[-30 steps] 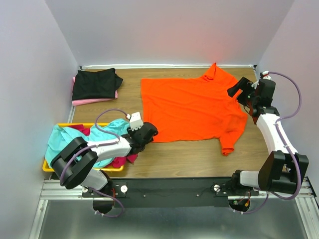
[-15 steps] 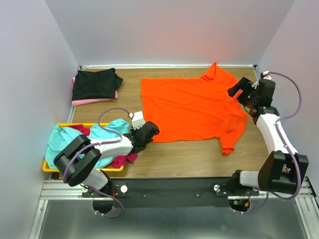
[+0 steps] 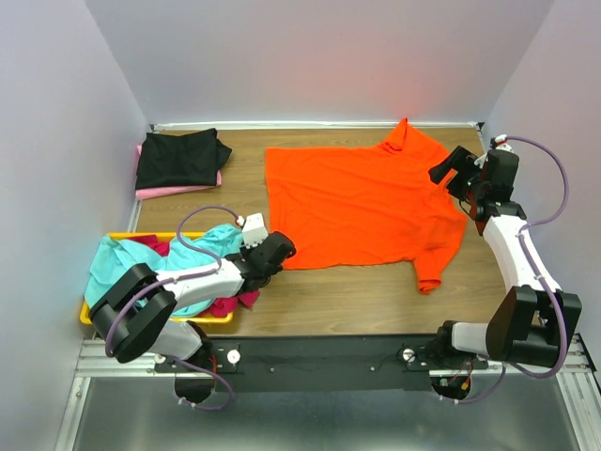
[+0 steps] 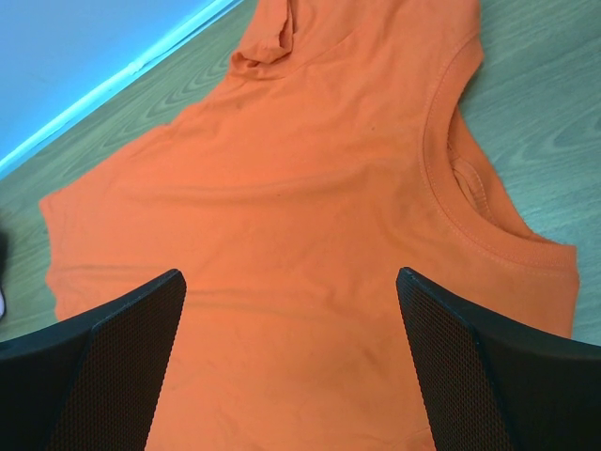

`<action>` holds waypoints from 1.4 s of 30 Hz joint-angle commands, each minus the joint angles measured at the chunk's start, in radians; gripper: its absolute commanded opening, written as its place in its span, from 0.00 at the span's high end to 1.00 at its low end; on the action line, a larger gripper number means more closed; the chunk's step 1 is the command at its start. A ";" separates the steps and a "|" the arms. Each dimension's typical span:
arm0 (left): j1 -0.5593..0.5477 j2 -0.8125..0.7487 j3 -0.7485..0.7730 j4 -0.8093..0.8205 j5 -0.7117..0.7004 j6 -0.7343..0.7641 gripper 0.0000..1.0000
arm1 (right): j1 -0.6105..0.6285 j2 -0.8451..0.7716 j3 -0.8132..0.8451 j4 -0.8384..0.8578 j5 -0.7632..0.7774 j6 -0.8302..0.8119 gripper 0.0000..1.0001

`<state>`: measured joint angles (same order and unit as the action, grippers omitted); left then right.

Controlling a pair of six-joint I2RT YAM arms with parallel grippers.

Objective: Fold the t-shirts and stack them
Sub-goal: Flatten the tshirt out, then fold the tshirt

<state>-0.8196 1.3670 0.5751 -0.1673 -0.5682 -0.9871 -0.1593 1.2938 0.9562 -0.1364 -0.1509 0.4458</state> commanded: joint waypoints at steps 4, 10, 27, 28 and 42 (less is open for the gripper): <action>-0.016 0.007 -0.018 -0.017 0.007 -0.028 0.59 | -0.006 -0.019 -0.014 -0.012 0.010 -0.007 0.00; -0.019 0.029 -0.018 0.012 0.010 -0.016 0.60 | -0.006 -0.021 -0.016 -0.012 0.010 -0.007 0.00; 0.043 -0.034 0.055 0.155 -0.016 0.123 1.00 | -0.005 0.041 -0.004 -0.011 -0.006 -0.009 0.00; 0.084 -0.036 0.065 0.163 -0.007 0.172 1.00 | -0.006 0.051 0.001 -0.011 -0.001 -0.007 0.00; 0.391 0.029 0.157 0.433 0.211 0.432 1.00 | 0.013 0.366 0.093 -0.003 0.033 0.005 0.01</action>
<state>-0.4751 1.3651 0.6998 0.1715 -0.4438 -0.6384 -0.1589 1.5959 0.9913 -0.1360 -0.1425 0.4465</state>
